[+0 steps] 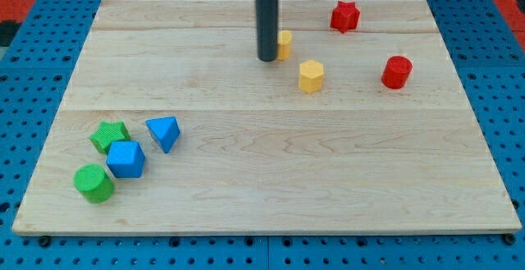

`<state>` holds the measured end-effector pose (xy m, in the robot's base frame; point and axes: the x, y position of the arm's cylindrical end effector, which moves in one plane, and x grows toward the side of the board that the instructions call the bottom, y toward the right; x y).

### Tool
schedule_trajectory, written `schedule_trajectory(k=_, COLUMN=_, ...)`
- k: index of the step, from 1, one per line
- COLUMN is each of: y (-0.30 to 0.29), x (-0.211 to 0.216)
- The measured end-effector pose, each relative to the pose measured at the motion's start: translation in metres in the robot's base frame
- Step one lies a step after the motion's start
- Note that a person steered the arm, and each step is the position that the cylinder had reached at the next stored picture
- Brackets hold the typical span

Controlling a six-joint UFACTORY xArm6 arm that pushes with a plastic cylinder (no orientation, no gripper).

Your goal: Move the red star slightly to the top right

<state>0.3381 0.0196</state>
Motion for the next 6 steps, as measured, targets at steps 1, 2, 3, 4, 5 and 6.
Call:
schedule_trajectory(k=1, y=0.011, x=-0.008)
schedule_trajectory(k=2, y=0.013, x=-0.003)
schedule_trajectory(k=3, y=0.075, x=-0.008)
schedule_trajectory(k=4, y=0.081, x=-0.039)
schedule_trajectory(k=5, y=0.081, x=-0.068)
schedule_trajectory(k=6, y=0.102, x=-0.069)
